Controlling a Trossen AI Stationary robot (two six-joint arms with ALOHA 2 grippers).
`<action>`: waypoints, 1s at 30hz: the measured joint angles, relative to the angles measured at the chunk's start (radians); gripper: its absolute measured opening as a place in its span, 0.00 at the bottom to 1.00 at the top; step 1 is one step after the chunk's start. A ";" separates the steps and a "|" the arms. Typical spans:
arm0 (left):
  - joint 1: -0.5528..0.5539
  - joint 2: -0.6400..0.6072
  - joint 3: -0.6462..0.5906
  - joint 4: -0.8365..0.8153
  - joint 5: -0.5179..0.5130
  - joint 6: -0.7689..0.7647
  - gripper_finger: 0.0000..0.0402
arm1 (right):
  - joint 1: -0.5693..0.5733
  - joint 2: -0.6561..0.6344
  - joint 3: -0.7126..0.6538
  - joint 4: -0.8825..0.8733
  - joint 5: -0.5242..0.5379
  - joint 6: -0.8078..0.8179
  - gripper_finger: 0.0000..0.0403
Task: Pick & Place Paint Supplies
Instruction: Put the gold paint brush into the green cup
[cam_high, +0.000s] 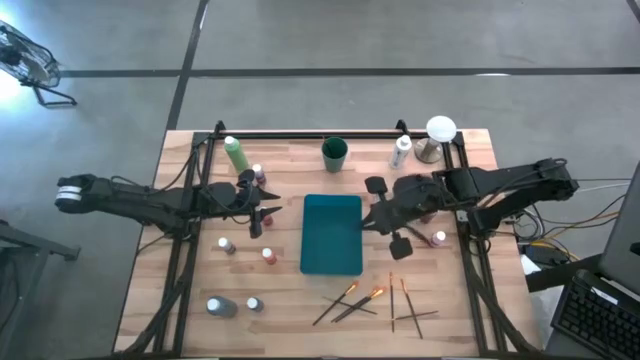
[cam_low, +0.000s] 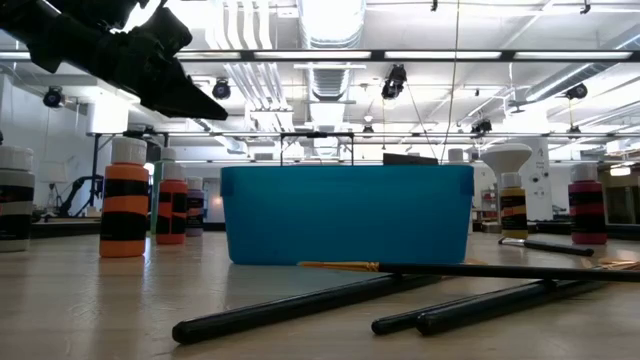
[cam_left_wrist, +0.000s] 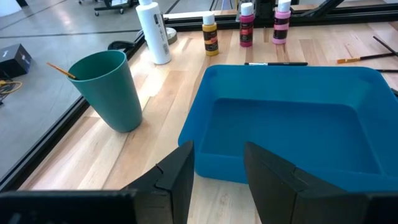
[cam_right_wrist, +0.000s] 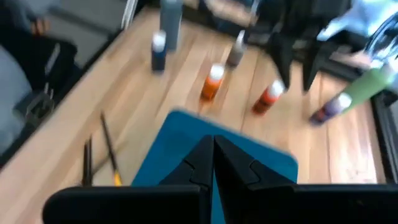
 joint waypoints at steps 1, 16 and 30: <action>0.000 0.000 0.000 -0.002 0.000 0.000 0.36 | 0.010 0.012 0.019 -0.050 0.022 0.001 0.02; 0.000 0.001 0.000 -0.004 0.000 0.000 0.36 | 0.296 0.199 0.090 -0.284 0.235 0.382 0.02; 0.000 0.001 0.000 -0.004 0.000 0.000 0.36 | 0.451 0.228 0.084 -0.302 0.226 0.666 0.02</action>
